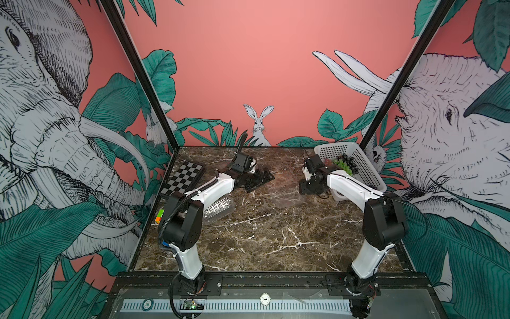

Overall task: Pack grapes into containers
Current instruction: Move the packing box to the center of the board.

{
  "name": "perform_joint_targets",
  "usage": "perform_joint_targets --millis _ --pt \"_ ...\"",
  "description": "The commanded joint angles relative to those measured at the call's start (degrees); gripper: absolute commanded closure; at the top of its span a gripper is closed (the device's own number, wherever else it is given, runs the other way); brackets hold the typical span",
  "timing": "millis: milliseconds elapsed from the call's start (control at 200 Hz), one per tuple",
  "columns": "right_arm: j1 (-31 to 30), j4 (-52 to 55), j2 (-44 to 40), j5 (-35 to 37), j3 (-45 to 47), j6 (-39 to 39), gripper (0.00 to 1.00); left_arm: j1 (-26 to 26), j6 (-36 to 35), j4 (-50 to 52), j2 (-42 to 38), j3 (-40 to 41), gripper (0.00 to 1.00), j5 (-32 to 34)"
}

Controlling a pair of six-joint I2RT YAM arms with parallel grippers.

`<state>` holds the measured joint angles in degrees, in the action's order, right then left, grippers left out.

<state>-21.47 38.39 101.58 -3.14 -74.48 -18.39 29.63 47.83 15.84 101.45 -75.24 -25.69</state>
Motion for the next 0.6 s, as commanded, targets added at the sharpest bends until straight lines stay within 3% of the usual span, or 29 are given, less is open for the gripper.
perform_joint_targets --millis 0,370,595 --pt "0.2 -3.5 -2.3 -1.0 4.0 -1.8 0.45 1.1 1.0 -1.3 -0.2 1.0 0.0 0.4" --pt "0.2 -18.9 -4.6 -4.2 17.4 -10.5 0.51 2.6 2.0 -1.9 3.3 1.1 0.0 0.8" --pt "0.3 -27.4 -3.6 -1.1 19.9 -14.9 0.62 3.5 3.4 -2.7 5.7 -0.3 0.01 -0.2"
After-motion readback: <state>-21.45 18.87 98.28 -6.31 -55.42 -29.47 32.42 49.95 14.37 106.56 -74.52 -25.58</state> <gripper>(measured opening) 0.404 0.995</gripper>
